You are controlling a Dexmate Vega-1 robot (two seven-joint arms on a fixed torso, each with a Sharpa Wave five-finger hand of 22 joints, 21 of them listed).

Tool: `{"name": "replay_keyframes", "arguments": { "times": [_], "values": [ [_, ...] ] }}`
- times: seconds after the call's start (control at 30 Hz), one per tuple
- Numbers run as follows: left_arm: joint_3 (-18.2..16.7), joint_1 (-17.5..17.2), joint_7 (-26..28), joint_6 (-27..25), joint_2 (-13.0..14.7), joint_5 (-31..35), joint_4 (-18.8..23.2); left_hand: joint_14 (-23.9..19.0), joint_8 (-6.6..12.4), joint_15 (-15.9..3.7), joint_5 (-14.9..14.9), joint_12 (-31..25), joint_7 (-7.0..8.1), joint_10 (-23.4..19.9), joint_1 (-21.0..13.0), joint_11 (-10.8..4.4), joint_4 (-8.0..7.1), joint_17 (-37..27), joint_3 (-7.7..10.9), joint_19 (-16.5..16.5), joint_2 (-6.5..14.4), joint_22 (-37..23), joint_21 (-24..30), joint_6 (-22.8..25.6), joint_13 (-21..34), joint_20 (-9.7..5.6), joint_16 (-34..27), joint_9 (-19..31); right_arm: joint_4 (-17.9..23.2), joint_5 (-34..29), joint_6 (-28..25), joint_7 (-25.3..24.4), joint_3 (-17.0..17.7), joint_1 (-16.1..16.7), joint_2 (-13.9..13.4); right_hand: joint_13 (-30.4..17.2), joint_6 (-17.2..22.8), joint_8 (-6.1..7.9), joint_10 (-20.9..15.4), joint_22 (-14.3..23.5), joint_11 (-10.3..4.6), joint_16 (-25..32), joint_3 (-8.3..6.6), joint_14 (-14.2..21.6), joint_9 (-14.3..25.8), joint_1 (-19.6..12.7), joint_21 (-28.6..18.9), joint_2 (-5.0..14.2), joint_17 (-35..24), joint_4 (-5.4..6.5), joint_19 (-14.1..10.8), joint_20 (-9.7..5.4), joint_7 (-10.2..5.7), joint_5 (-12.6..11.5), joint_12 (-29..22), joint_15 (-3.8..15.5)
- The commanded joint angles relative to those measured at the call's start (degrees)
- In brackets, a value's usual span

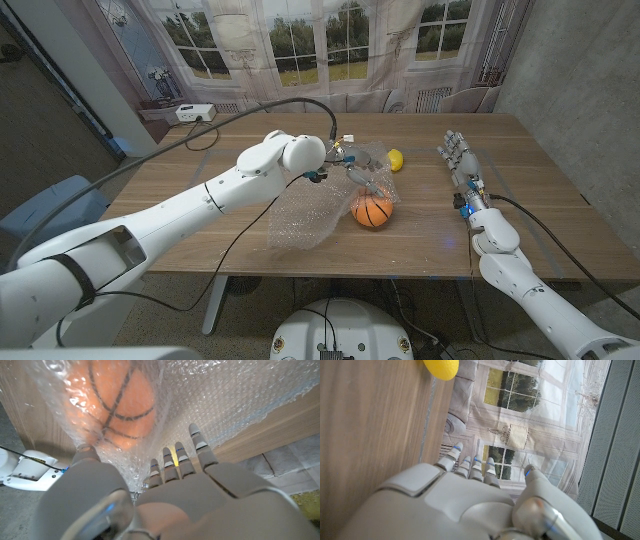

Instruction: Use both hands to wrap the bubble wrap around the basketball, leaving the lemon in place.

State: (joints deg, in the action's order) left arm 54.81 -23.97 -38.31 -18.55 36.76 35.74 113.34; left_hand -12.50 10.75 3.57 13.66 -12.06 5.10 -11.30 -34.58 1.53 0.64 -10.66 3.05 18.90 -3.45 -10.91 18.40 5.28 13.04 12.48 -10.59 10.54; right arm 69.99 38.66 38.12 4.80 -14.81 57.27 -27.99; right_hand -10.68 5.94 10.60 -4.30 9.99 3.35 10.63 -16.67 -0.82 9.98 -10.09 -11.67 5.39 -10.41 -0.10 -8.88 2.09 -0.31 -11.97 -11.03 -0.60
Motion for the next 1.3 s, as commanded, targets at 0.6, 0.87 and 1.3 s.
{"name": "replay_keyframes", "arguments": {
  "times": [0.6,0.87,1.3],
  "values": [
    [7.2,1.8,-1.2,3.9,-6.7,2.3,-9.7,-1.4,-0.35,-0.95,0.8,0.0,-0.29,0.6,-3.4,0.10,1.23,0.1,1.00,2.9,1.8,-0.1,-0.1,-2.0,-0.2,-0.15,-0.6,0.3,-0.3,1.4,2.9,1.2,1.5,1.4,0.3,-0.1,0.3,0.17,-0.7,0.3,-0.10,0.4,-0.08,1.0,0.3,0.5,-0.1,-0.18,0.0,-0.40,-0.4,0.98,-0.67,-0.3,-0.3,-0.49],
    [11.3,-1.1,7.5,3.8,-5.7,20.3,-5.3,-11.7,1.16,-5.81,-0.9,-2.3,-0.47,-4.2,-8.7,-2.48,4.46,0.0,2.57,15.0,2.8,-0.2,3.5,0.5,0.3,-2.08,-3.0,0.4,0.3,1.3,3.2,0.3,2.0,2.3,0.2,-0.1,0.3,0.17,-0.8,0.3,-0.06,0.4,-0.06,1.1,0.3,0.6,-0.1,-0.16,0.0,-0.36,-0.4,1.06,-0.76,-0.3,-0.3,-0.59],
    [7.7,-7.4,14.9,5.9,-6.2,29.1,-5.2,-45.9,8.44,-16.66,-2.7,-16.5,-3.89,-28.7,-28.4,-7.85,10.01,-6.5,11.85,38.6,10.4,-0.9,14.6,26.8,6.1,-18.38,-14.9,2.6,0.9,0.7,3.7,-1.1,2.4,3.1,0.4,-0.1,0.4,0.20,-1.0,0.3,-0.13,0.5,-0.09,1.3,0.4,0.7,-0.1,-0.06,0.0,-0.34,-0.5,1.05,-0.82,-0.3,-0.4,-0.77]
  ]
}}
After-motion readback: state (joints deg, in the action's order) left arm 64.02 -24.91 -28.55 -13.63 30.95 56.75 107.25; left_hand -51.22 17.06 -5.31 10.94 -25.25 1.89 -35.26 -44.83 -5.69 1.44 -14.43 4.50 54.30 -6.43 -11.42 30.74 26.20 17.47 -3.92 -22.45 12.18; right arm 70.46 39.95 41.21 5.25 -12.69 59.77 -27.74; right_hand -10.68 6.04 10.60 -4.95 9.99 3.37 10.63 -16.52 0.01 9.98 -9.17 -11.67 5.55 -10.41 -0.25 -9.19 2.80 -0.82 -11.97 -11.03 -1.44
